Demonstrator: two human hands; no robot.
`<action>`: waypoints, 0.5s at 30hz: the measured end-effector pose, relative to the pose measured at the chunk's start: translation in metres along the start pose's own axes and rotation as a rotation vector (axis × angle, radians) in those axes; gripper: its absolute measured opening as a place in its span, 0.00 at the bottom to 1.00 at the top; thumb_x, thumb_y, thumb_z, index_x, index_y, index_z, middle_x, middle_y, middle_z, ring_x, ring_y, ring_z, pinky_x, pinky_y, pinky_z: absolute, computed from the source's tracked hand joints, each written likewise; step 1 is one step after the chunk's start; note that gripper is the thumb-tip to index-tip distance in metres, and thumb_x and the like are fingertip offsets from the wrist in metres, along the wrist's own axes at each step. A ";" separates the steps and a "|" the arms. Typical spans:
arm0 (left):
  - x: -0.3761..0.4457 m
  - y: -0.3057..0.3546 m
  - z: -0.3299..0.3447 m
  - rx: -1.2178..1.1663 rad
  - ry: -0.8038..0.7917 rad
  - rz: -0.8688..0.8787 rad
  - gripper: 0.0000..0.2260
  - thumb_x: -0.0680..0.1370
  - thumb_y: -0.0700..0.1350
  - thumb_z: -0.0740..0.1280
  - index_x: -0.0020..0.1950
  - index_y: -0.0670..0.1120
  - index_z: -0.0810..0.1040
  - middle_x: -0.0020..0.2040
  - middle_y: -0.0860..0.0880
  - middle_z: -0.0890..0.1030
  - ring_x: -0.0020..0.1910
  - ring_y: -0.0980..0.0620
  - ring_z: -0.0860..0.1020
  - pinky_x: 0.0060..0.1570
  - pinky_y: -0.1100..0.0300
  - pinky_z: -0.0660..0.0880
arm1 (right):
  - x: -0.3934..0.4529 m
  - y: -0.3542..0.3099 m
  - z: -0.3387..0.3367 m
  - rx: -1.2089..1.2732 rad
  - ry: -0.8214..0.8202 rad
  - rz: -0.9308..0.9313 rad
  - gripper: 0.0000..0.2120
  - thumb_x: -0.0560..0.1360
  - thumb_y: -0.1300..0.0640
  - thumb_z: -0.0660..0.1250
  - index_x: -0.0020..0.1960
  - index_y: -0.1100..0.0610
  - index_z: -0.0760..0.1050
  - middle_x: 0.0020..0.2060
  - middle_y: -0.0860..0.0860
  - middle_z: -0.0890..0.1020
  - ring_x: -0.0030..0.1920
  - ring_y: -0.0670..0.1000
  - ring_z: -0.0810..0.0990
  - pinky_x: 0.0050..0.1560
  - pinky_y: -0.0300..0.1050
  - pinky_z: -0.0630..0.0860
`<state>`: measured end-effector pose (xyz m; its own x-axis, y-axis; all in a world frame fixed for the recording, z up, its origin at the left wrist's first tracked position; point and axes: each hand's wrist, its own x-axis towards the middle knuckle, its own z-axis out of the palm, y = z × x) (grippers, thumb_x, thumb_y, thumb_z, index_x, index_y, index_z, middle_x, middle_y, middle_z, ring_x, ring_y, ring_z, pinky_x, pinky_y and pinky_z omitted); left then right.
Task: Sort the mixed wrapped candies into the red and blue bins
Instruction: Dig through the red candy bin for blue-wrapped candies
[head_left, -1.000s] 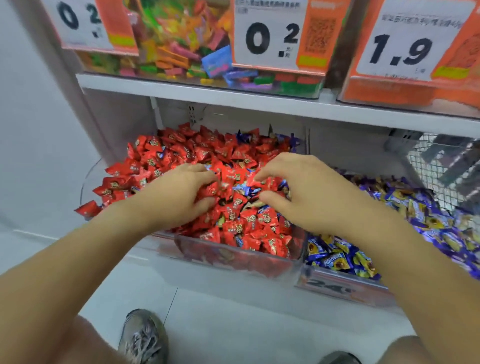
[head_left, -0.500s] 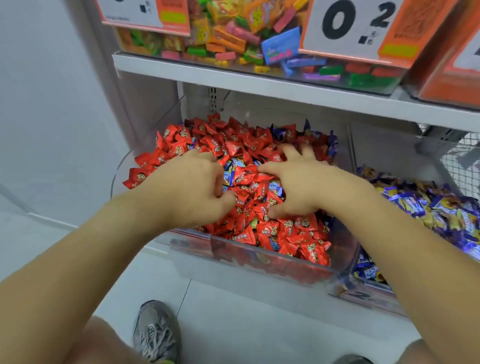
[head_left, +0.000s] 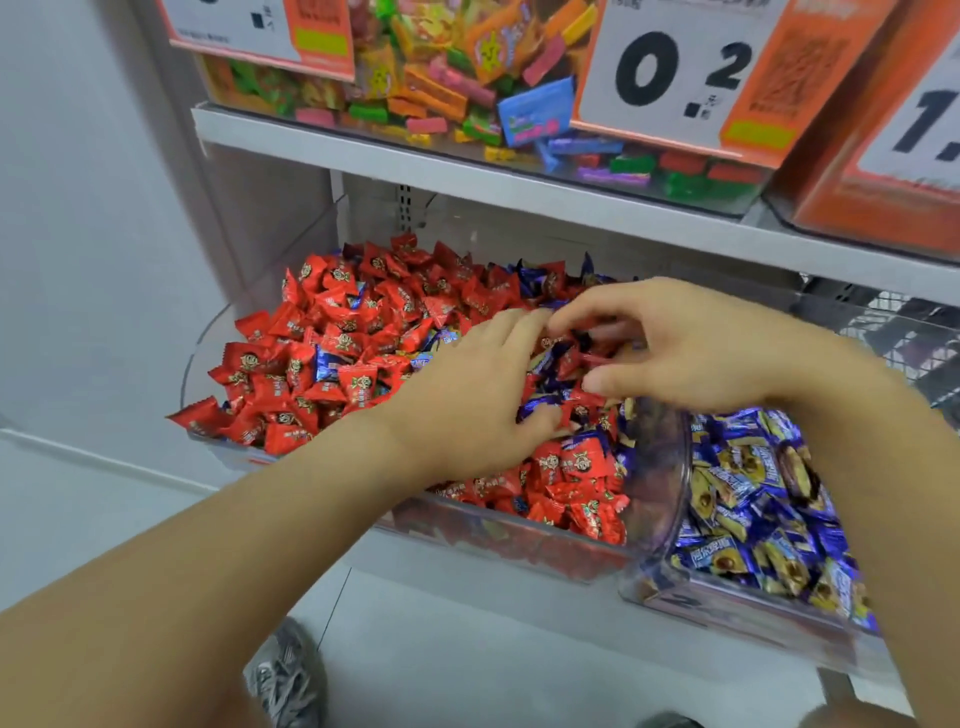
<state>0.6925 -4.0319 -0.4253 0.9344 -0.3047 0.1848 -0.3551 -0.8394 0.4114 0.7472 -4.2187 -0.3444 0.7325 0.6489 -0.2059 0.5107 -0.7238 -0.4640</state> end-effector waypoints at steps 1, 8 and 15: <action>0.002 -0.004 0.002 0.072 -0.095 0.007 0.33 0.78 0.60 0.63 0.79 0.48 0.58 0.78 0.46 0.59 0.76 0.46 0.60 0.73 0.48 0.61 | 0.006 0.002 0.002 -0.055 0.083 0.061 0.25 0.78 0.54 0.69 0.73 0.46 0.68 0.67 0.44 0.76 0.66 0.45 0.76 0.61 0.39 0.72; -0.004 -0.020 -0.012 0.313 -0.252 -0.004 0.20 0.79 0.60 0.61 0.68 0.53 0.73 0.70 0.50 0.68 0.69 0.49 0.67 0.65 0.50 0.68 | 0.050 -0.002 0.050 -0.243 0.089 0.303 0.29 0.83 0.52 0.57 0.81 0.53 0.50 0.77 0.63 0.57 0.76 0.66 0.57 0.77 0.58 0.56; -0.010 -0.025 -0.021 0.408 -0.135 -0.132 0.27 0.70 0.66 0.50 0.39 0.48 0.81 0.43 0.51 0.80 0.48 0.48 0.78 0.53 0.51 0.75 | 0.038 -0.002 0.032 -0.028 -0.032 0.133 0.18 0.84 0.52 0.59 0.73 0.45 0.69 0.51 0.46 0.78 0.44 0.44 0.78 0.46 0.38 0.72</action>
<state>0.6914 -3.9983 -0.4188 0.9761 -0.2158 0.0252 -0.2166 -0.9757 0.0334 0.7598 -4.1848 -0.3789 0.7798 0.5539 -0.2917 0.4229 -0.8096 -0.4070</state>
